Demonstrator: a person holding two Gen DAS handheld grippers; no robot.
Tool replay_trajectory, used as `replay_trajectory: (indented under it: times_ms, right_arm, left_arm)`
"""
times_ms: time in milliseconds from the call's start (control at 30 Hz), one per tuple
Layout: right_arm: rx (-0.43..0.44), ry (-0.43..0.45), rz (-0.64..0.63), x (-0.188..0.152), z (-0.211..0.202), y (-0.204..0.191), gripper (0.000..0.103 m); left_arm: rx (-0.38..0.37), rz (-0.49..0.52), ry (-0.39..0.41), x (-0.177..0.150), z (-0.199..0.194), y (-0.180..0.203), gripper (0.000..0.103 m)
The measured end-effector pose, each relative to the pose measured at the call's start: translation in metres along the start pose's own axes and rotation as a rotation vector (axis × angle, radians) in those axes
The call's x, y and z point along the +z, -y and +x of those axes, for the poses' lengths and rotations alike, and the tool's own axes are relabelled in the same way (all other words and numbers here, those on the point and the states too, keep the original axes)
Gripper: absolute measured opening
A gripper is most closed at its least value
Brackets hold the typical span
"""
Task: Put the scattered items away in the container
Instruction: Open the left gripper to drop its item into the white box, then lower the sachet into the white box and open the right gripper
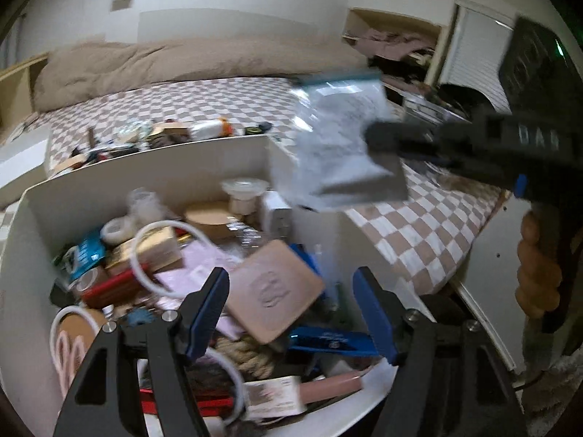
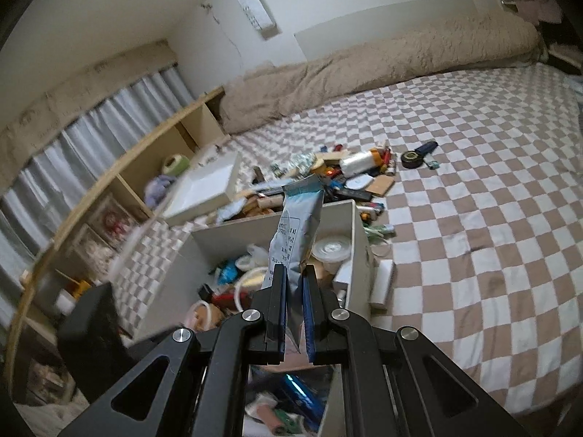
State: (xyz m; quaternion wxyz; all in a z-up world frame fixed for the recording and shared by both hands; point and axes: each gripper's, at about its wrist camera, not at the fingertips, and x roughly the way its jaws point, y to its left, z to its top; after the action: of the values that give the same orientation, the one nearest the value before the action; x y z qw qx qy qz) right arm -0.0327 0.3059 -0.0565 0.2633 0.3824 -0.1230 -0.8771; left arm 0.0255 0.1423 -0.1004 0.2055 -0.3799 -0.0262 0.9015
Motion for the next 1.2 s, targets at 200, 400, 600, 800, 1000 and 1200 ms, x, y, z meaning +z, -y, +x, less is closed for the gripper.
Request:
replay_trajectory:
  times_ms: [200,400,600,800,1000,1200]
  right_arm:
    - [-0.111,-0.053,-0.092,0.001,0.010,-0.014,0.009]
    - [-0.238,-0.125,-0.228,0.002,0.029,-0.027,0.009]
    - [-0.346,-0.227,-0.399,-0.006,0.057,-0.044,0.009]
    - [-0.454,-0.322,-0.585,-0.015,0.081,-0.063,0.009]
    - [-0.561,-0.381,-0.753,-0.020,0.097,-0.077,0.009]
    - [-0.573,-0.473,-0.861,-0.030,0.117,-0.083,0.009]
  left_arm:
    - [0.036,-0.059,0.021,-0.001,-0.014,-0.025,0.070]
    - [0.073,-0.086,0.046,-0.002,-0.029,-0.047,0.070]
    - [0.097,-0.115,0.076,-0.003,-0.043,-0.068,0.070]
    - [0.105,-0.151,0.089,-0.005,-0.052,-0.086,0.070]
    - [0.100,-0.185,0.095,-0.008,-0.056,-0.100,0.070]
    - [0.089,-0.201,0.100,-0.010,-0.060,-0.106,0.070]
